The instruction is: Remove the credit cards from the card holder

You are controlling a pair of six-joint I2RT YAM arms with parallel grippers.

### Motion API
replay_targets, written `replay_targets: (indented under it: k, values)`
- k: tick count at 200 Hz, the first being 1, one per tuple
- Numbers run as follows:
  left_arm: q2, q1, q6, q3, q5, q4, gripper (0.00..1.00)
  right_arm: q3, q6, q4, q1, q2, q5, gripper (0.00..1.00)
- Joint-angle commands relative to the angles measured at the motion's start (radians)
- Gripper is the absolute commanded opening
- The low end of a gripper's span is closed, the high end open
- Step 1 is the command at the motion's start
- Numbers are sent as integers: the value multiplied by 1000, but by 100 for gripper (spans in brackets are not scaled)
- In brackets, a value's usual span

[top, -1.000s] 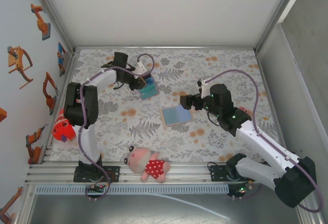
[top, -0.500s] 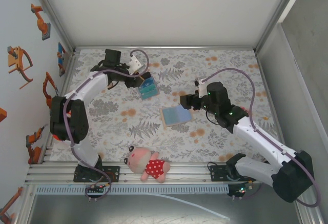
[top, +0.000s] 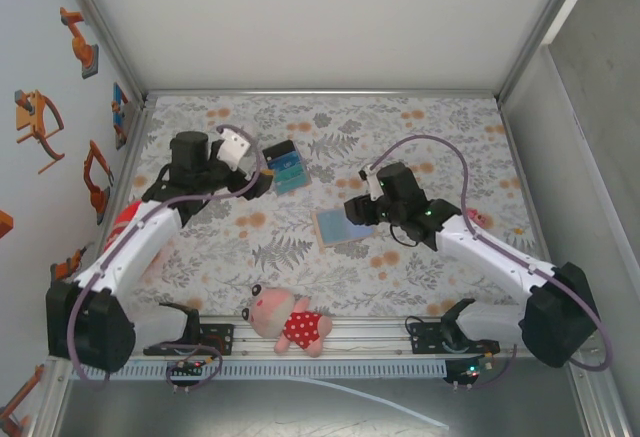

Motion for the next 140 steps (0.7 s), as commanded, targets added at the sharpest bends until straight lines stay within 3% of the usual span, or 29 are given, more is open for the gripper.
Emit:
replay_targets:
  k: [1, 78, 121, 140]
  values:
    - [-88, -8, -142, -78, -32, 75, 97, 36, 25, -49, 27, 35, 31, 56]
    - [-295, -10, -330, -263, -164, 100, 97, 96, 28, -78, 73, 211, 57, 51]
    - [-352, -9, -506, -390, -359, 300, 97, 155, 25, -69, 79, 335, 30, 47]
    - [-352, -9, -567, -387, -462, 285, 97, 180, 24, -70, 82, 379, 24, 45]
